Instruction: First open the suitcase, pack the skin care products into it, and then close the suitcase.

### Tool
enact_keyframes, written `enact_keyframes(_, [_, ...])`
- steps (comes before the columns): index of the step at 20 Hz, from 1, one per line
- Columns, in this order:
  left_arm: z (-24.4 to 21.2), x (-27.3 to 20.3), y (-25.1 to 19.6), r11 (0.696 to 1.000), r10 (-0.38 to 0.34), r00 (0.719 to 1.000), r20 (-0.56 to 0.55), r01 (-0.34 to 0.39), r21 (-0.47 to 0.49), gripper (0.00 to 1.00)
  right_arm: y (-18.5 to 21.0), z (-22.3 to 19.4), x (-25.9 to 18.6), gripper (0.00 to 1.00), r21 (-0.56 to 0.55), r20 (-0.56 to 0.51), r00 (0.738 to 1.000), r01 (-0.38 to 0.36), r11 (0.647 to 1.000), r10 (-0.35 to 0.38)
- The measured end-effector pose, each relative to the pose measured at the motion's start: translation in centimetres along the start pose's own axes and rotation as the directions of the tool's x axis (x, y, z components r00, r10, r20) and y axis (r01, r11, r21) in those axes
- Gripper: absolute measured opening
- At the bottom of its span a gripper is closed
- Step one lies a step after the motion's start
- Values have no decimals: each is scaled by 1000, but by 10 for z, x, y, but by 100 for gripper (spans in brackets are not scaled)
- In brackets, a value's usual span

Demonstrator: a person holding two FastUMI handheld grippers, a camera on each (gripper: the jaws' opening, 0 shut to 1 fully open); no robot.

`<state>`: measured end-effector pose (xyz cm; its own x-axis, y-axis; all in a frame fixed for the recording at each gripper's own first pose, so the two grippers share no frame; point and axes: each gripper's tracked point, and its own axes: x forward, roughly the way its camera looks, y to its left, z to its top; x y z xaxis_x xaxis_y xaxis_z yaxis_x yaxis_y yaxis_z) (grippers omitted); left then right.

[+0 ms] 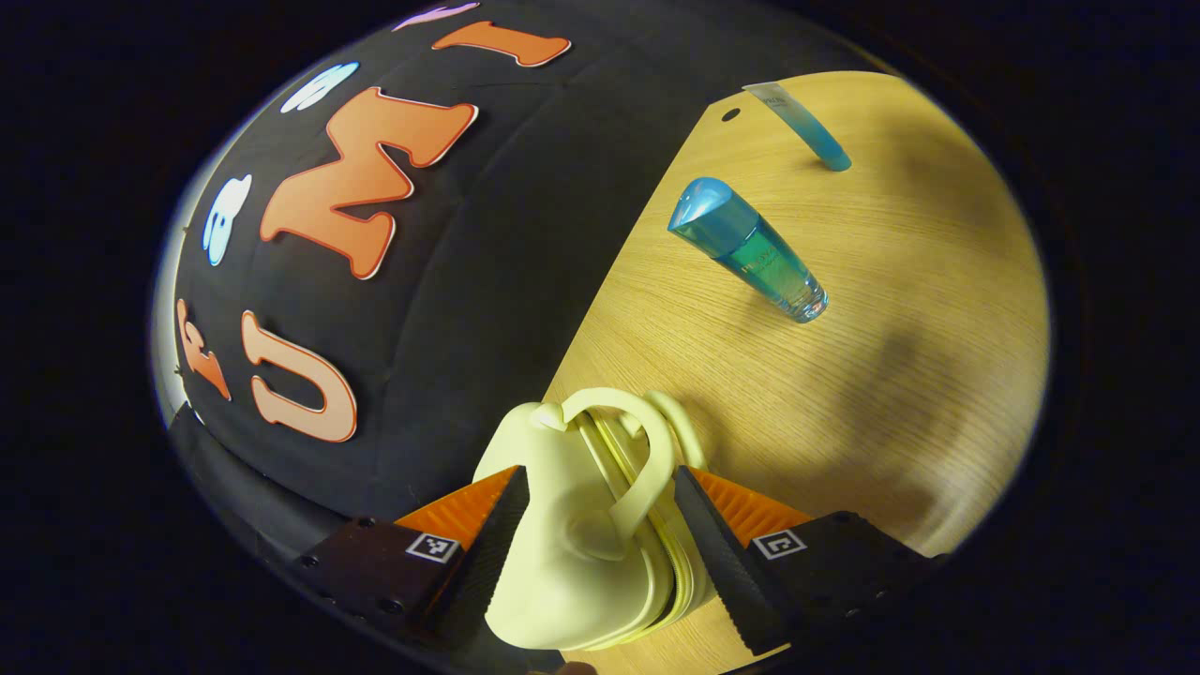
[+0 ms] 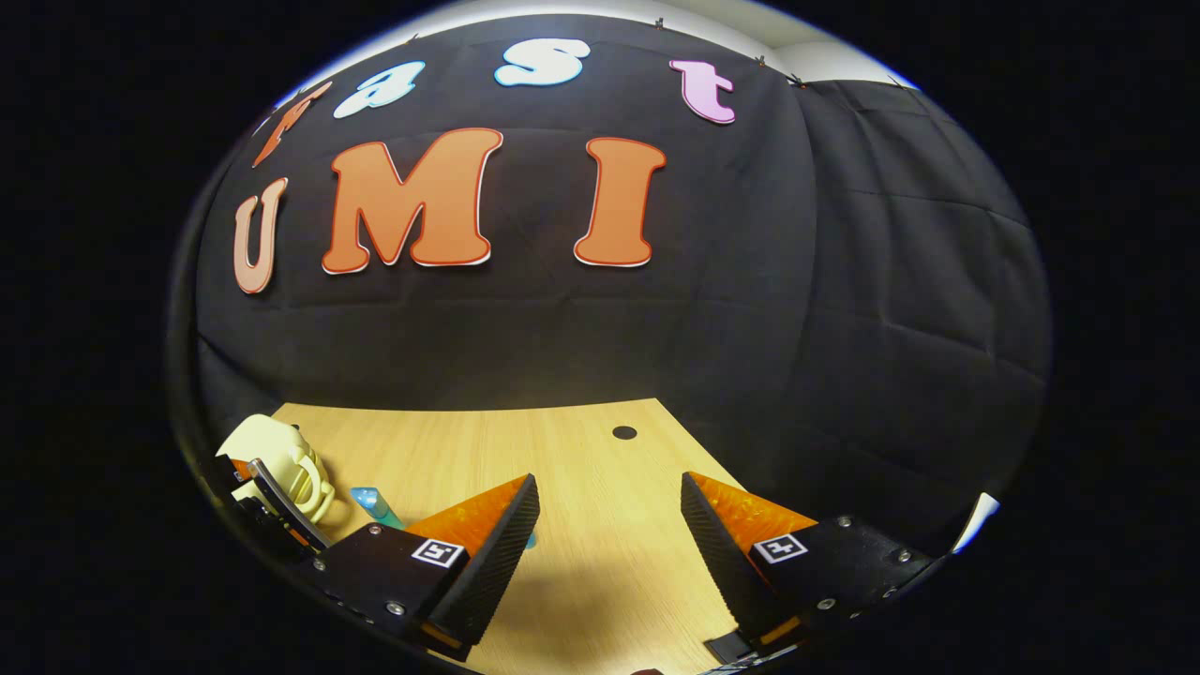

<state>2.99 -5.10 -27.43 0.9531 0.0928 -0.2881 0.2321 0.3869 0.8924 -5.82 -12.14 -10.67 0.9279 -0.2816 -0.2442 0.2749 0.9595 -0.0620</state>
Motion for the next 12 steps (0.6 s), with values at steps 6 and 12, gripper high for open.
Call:
enact_keyframes(6, [-6, 16, -10, 999, -33, 998, -48, 34, 26, 87, -14, -3, 0, 96, 15, -15, 1000, 27, 1000, -26])
enact_keyframes(12, [-8, 27, -29, 994, -93, 993, -79, 98, 54, 41, -7, 1, -1, 96, 5, -7, 1000, 15, 1000, -15])
